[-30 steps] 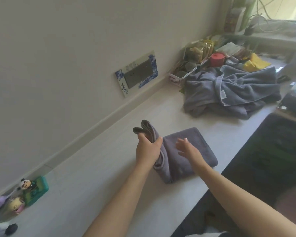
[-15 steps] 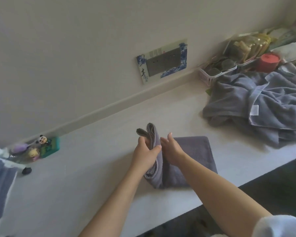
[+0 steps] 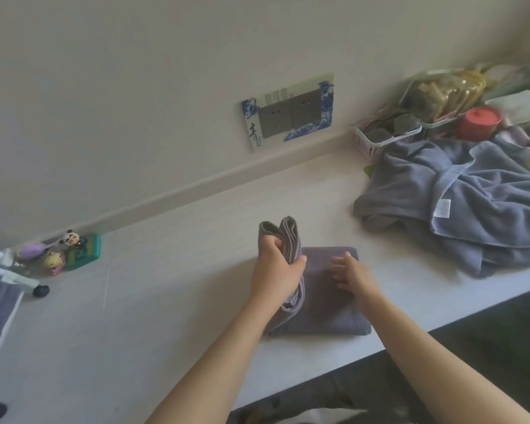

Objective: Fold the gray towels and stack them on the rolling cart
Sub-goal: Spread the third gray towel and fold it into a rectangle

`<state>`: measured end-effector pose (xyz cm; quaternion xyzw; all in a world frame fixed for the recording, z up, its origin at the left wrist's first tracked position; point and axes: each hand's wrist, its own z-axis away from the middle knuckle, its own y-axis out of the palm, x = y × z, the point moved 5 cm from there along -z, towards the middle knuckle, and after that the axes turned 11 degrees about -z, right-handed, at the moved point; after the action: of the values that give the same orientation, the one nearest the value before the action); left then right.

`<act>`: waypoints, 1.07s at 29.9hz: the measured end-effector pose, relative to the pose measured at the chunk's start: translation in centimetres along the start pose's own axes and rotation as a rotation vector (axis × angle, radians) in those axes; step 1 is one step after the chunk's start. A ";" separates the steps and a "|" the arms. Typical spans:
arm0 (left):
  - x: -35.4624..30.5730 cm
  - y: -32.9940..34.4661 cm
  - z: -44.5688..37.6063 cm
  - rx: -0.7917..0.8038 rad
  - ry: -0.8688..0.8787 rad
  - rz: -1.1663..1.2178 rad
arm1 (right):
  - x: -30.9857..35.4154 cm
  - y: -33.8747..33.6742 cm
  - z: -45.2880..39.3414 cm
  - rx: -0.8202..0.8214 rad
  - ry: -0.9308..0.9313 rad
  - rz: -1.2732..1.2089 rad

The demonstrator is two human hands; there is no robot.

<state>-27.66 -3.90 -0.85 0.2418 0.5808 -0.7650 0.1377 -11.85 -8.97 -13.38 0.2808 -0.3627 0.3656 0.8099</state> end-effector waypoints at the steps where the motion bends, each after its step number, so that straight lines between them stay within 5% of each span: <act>1: -0.7 0.3 0.0 -0.004 0.021 -0.021 | -0.1 -1.2 0.3 -0.030 -0.014 0.020; 4: -3.0 1.9 0.2 0.004 0.079 -0.055 | -0.9 -3.8 1.2 -0.099 -0.080 0.012; 13: -5.8 10.3 0.7 0.176 0.165 -0.125 | -2.2 -5.5 2.6 0.219 0.017 -0.307; 19: -4.4 14.6 -0.1 0.399 0.127 -0.057 | -2.6 -5.9 2.4 0.210 0.060 -0.328; 24: -2.6 14.0 -1.2 0.589 -0.009 0.376 | -1.2 -5.7 2.7 0.111 -0.116 0.137; 26: -1.6 12.5 -1.7 0.426 0.108 0.326 | -0.8 -5.3 2.5 0.080 -0.162 0.431; 30: -0.1 8.9 -2.1 -0.349 0.544 -0.253 | -0.1 -4.8 2.6 0.032 -0.178 0.577; 32: 0.5 9.9 -2.6 -0.302 0.554 -0.489 | -0.3 -5.0 2.4 0.019 -0.136 0.525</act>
<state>-22.63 -4.25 -9.81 0.2707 0.7423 -0.5870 -0.1764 -8.93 -13.68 -13.13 0.2088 -0.4733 0.5469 0.6583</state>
